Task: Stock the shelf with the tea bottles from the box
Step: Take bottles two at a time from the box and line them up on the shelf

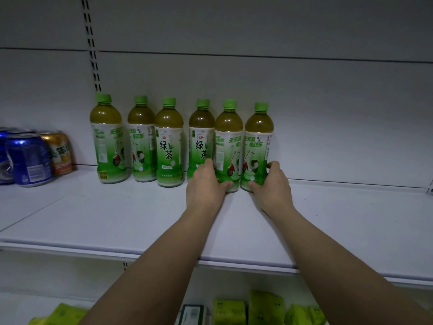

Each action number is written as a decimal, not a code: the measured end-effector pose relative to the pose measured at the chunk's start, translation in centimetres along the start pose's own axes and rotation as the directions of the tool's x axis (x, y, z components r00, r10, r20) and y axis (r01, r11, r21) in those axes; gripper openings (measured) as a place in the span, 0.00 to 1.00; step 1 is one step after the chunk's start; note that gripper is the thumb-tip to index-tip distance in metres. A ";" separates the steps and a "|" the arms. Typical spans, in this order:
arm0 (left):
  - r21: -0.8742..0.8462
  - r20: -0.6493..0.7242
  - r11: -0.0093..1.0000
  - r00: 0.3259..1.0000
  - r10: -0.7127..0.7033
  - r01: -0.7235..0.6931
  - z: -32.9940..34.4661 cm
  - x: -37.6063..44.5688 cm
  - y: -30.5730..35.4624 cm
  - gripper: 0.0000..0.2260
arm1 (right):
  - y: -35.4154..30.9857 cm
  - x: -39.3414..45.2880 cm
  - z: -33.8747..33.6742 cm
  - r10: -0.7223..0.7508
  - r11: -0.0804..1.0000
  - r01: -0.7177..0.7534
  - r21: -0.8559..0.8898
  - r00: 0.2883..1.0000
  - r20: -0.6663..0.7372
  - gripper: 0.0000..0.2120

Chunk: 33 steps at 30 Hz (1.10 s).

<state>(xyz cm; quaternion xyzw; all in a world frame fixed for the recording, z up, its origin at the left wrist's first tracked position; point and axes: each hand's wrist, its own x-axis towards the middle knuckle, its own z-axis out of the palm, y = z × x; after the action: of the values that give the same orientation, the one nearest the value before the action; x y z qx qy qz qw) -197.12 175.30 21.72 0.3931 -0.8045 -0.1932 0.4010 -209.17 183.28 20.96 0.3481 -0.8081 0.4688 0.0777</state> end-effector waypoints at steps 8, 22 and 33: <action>0.160 0.200 0.987 0.979 -0.040 0.008 -2.7 -1.7 0.7 0.21 | -1.3 -2.8 -3.8 0.067 0.992 -0.051 -0.117 0.988 0.139 0.19; 0.146 0.304 0.987 0.952 0.021 -0.068 -10.9 -12.5 4.7 0.22 | -5.0 -12.6 -15.5 0.006 0.969 0.100 -0.226 0.905 0.425 0.15; 0.029 0.521 0.984 0.837 -0.165 0.176 -9.9 -29.3 -0.6 0.12 | 1.8 -27.3 -13.2 0.105 0.992 -0.048 -0.113 0.806 0.583 0.13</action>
<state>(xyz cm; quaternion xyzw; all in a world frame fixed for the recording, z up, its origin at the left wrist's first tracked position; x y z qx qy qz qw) -178.15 198.07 12.89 0.3921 -0.8428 -0.3354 0.1529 -192.61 207.86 14.63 0.4393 -0.8266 0.3030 -0.1789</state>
